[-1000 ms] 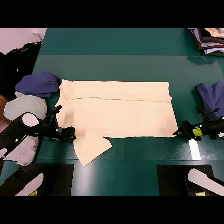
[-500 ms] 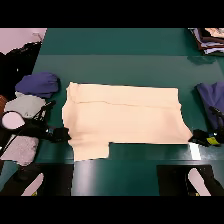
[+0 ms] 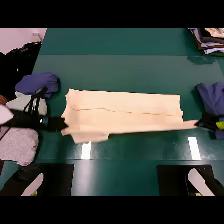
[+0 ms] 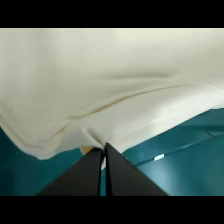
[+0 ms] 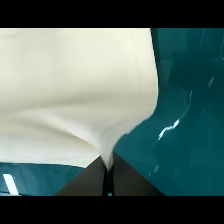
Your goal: Fold the shirts.
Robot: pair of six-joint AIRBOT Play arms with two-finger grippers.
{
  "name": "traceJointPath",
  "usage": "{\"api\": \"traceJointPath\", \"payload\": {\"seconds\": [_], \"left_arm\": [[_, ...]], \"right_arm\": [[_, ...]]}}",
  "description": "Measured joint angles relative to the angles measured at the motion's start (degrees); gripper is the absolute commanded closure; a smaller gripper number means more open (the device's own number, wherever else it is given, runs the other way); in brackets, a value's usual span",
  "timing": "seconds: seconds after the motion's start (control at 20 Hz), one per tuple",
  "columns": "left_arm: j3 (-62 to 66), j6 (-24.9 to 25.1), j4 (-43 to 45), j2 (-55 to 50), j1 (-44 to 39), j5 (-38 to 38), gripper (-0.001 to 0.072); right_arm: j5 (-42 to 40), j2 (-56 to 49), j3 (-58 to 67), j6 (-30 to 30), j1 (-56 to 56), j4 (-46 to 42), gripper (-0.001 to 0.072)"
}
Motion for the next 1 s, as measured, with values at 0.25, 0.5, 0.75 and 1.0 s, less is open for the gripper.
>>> {"api": "traceJointPath", "payload": {"seconds": [0.25, 0.5, 0.75, 1.0], "left_arm": [[11.8, 3.3, 0.9, -19.8, 0.0, 9.3, 0.0672], [22.0, 4.4, 1.2, -33.8, 0.0, 14.7, 0.0671], [26.6, 4.6, 1.2, -37.5, 0.0, 17.7, 0.0048], [31.6, 4.8, 1.2, -38.2, 0.0, 14.6, 0.0595]], "right_arm": [[-4.3, -15.4, 11.4, 2.8, 7.4, 0.9, 0.0693], [-5.7, -27.9, 22.3, 4.7, 10.5, 1.2, 0.0691], [-5.7, -33.8, 29.2, 5.6, 9.9, 1.9, 0.0335], [-2.4, -35.1, 30.5, 1.7, 5.8, 3.6, 0.0312]]}}
